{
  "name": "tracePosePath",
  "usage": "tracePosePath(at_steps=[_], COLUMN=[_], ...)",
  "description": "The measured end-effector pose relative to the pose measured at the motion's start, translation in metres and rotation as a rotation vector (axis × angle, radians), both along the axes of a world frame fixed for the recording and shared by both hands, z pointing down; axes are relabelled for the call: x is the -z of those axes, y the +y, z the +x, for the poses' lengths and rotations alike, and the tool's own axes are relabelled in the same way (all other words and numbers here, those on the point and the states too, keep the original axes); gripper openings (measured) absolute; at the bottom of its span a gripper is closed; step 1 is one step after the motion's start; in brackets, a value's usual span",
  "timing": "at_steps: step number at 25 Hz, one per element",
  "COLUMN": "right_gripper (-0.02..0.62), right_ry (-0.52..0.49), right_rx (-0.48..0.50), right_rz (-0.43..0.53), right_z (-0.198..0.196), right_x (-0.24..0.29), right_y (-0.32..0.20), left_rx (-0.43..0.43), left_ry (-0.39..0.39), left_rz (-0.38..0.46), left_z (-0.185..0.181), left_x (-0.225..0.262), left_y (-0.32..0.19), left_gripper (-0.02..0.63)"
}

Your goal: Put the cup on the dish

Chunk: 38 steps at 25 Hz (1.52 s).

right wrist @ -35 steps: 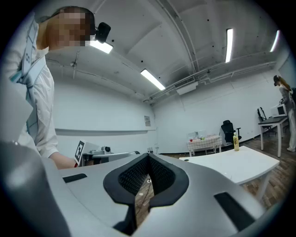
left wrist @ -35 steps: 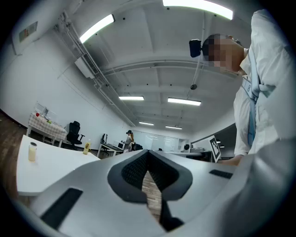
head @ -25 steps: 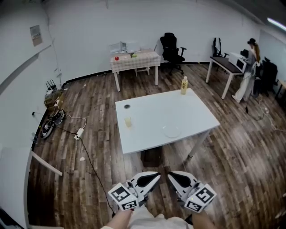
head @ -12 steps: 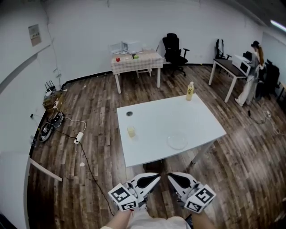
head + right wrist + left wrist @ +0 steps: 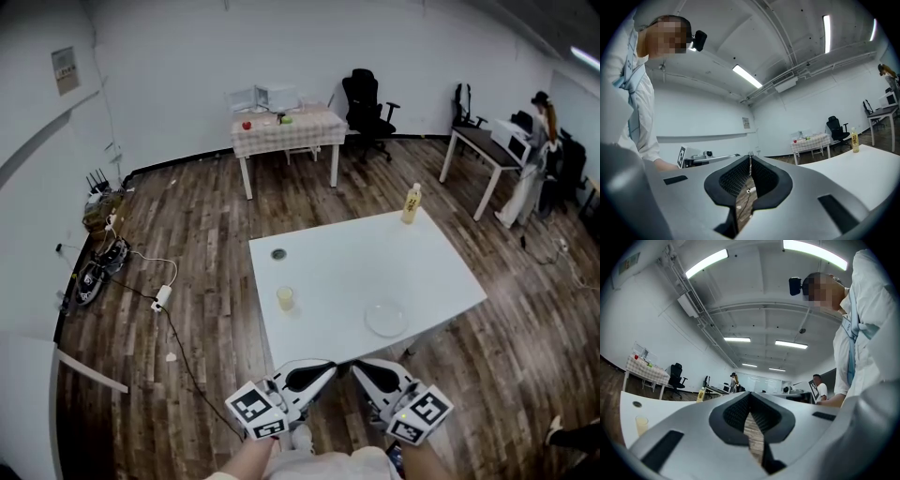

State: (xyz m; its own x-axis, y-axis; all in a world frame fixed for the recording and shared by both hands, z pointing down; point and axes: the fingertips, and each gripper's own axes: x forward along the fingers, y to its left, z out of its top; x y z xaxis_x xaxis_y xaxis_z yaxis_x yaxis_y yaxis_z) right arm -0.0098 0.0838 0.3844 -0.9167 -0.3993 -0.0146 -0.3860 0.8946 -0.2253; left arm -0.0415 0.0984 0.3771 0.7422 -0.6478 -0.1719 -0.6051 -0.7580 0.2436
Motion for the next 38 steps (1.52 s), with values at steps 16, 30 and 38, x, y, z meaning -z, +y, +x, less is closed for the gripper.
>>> tracePosePath(at_steps=[16, 30, 38], right_gripper=[0.032, 0.033, 0.032], right_ry=[0.034, 0.097, 0.089], right_rx=[-0.004, 0.12, 0.122], right_rz=[-0.033, -0.056, -0.054], right_z=[-0.052, -0.031, -0.016], right_x=[-0.023, -0.035, -0.034], right_y=[-0.055, -0.117, -0.146], left_rx=[0.01, 0.096, 0.099], left_ry=[0.025, 0.046, 0.022], left_rz=[-0.025, -0.032, -0.041], left_z=[-0.057, -0.032, -0.015], left_x=[-0.017, -0.022, -0.026], left_y=[-0.057, -0.118, -0.144], left_gripper=[0.0, 0.0, 0.002])
